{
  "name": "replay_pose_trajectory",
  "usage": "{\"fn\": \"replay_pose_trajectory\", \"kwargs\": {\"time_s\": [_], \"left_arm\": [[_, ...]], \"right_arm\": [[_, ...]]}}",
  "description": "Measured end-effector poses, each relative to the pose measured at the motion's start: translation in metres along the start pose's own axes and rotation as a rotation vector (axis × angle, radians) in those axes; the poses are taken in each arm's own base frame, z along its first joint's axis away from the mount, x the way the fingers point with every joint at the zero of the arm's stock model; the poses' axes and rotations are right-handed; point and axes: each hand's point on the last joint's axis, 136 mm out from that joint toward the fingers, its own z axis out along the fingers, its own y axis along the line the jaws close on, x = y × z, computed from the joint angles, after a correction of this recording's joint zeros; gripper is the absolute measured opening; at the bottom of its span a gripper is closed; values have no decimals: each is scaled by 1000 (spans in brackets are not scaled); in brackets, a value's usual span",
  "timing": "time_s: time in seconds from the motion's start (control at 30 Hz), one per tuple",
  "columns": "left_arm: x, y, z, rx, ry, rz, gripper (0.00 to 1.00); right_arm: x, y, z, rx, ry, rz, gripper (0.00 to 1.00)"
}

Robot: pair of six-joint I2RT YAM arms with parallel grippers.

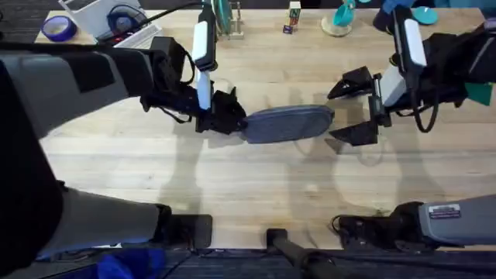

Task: Unzip the bag, pick up the pens from the table one at a time and place them inside, then zip the bag closed.

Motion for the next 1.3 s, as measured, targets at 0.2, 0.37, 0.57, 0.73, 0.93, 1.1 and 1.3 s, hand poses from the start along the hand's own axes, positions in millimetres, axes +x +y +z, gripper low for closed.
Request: {"fn": "replay_pose_trajectory", "kwargs": {"time_s": [0.2,0.37,0.57,0.73,0.93,1.1,1.3], "left_arm": [[0,0,0,0,0,0,42],[0,0,0,0,0,0,42],[0,0,0,0,0,0,42],[0,0,0,0,0,0,42],[0,0,0,0,0,0,42],[0,0,0,0,0,0,42],[0,0,0,0,0,0,42]], "right_arm": [[0,0,-1,1,-4,3,997],[0,0,-1,0,-4,3,997],[0,0,-1,0,-4,2,997],[0,0,-1,1,-4,2,996],[0,0,-1,0,-4,3,996],[0,0,-1,0,-3,-1,970],[0,0,-1,0,-4,-1,127]]}}
